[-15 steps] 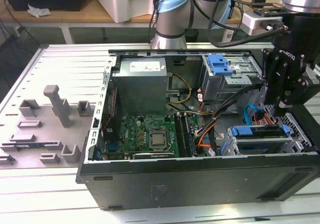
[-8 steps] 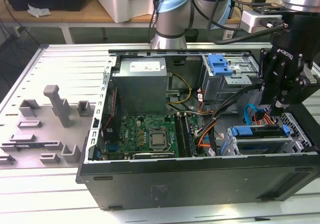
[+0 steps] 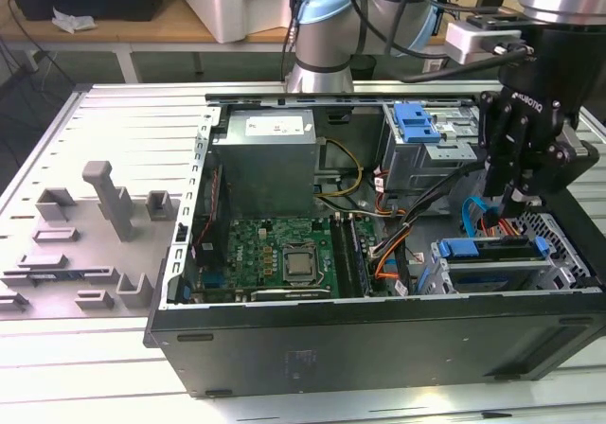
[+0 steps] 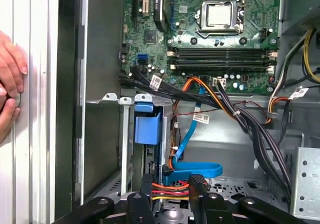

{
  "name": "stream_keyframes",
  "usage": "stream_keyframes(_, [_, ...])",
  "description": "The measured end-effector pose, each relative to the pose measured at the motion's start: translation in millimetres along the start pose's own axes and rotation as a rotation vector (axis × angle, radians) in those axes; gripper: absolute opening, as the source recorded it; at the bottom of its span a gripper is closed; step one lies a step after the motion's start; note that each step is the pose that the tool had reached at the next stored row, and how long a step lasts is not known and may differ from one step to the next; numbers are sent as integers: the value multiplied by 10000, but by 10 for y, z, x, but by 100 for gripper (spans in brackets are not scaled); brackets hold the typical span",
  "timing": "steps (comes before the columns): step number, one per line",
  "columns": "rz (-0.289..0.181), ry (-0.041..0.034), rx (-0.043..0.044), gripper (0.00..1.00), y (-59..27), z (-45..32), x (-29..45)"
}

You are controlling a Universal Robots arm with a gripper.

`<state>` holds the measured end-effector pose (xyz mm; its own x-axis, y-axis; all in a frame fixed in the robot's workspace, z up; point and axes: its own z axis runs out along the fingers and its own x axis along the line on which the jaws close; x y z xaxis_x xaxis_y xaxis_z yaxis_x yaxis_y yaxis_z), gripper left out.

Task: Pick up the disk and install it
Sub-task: 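Insert the second disk wire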

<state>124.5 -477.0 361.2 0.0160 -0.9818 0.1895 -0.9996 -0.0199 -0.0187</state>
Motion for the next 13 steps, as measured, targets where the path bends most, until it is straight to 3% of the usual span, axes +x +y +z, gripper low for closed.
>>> stream_keyframes(5, [465, 7, -97, 42, 11, 17, -10])
stream_keyframes(8, [516, 37, -152, 42, 17, 22, -27])
stream_keyframes(13, [521, 215, -264, 42, 16, 22, -109])
